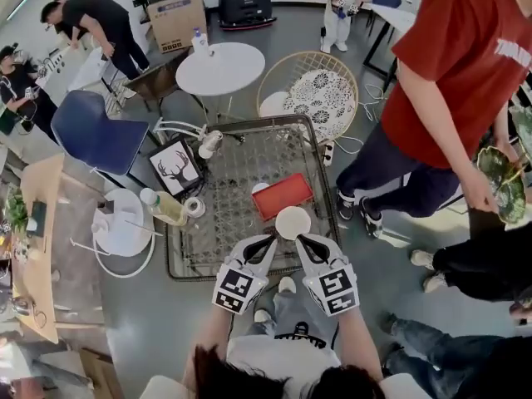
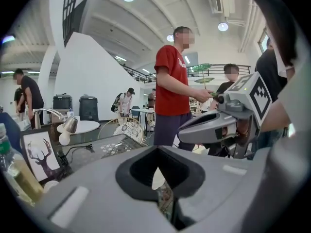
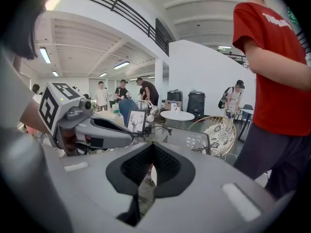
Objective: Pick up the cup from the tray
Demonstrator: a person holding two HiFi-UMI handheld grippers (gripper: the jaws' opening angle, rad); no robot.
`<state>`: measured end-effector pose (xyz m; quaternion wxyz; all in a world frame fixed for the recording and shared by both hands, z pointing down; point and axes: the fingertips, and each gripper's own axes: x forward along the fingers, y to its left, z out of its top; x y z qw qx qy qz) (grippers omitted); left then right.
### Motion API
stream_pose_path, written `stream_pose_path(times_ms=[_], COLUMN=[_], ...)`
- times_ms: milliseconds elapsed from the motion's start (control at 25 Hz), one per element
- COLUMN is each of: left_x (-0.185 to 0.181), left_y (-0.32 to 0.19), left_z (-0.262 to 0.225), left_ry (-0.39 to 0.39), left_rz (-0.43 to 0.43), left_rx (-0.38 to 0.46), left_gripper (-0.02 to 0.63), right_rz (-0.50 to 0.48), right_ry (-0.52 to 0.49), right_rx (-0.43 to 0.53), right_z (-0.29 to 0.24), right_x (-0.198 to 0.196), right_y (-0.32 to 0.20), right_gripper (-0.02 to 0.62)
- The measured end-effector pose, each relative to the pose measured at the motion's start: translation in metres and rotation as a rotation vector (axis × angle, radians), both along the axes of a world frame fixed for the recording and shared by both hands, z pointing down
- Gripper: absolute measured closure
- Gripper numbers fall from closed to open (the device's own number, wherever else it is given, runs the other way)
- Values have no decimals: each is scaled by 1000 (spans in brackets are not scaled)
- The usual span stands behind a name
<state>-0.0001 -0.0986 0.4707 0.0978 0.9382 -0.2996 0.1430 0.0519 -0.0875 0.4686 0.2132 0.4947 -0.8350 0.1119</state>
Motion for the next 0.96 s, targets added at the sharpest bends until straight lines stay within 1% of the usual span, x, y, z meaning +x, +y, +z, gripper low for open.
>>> stream_pose_path(times_ms=[120,280,440,560,680,760,960], left_x=[-3,-5,1,1,-3,-6,-11], left_y=[4,7,12,17,21,23,27], left_z=[-14,-30,-42,-45,-43,-42,-39], left_ry=[56,64,45,39,19,19,-11], left_rz=[-32,-37,4,9,7,2,-29], left_rx=[-3,35,86,98,101,101,103], left_gripper=[601,601,601,601,601,601,601], right_rz=[24,81,111,125,140,136,125], right_ry=[17,-10,-12,-21,-39,-28,-5], right_rx=[7,35,63,82,85,89,89], right_z=[-3,-16,-26,-34,-37,-38,-39], right_x=[-4,-2,1,2,3,0,-2], right_y=[10,17,20,22,22,23,32], right_gripper=[572,572,572,572,572,572,572])
